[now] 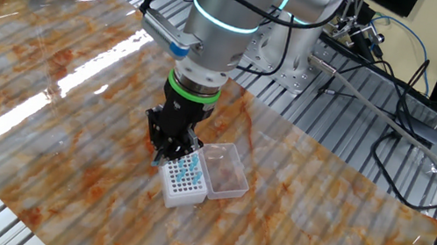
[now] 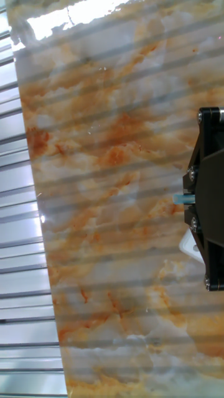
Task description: Insert a medium pipette tip into the holder for medium pipette tips
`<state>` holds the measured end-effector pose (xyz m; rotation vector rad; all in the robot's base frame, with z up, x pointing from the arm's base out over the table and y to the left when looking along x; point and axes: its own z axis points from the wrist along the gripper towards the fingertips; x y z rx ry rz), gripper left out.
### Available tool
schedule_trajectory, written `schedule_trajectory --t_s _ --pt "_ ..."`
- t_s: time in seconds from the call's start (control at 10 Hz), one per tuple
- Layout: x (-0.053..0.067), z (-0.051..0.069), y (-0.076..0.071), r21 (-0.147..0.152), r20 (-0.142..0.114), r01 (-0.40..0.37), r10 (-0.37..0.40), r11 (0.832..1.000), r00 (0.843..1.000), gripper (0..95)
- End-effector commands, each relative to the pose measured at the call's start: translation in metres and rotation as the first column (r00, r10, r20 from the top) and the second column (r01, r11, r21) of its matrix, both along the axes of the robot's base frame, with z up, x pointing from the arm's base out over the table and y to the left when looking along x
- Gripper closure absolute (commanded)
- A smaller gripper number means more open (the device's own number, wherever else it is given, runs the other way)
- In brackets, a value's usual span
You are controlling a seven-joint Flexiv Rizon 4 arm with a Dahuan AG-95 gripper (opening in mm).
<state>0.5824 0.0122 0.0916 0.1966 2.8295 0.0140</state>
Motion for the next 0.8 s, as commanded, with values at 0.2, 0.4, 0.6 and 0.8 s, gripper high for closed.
schedule_trajectory --t_s 0.2,0.4,0.6,0.8 --pt "-0.0004 -0.0017 -0.0001 -0.006 0.014 -0.005 0.005 1.0 1.0 95.0" --pt "-0.0023 -0.003 0.0001 -0.008 0.019 -0.006 0.006 1.0 1.0 95.0" --pt "-0.0053 -0.0049 0.0004 -0.008 0.021 -0.005 0.005 1.0 1.0 95.0" --pt "-0.0064 -0.0052 0.0007 -0.005 0.023 -0.004 0.004 1.0 1.0 95.0"
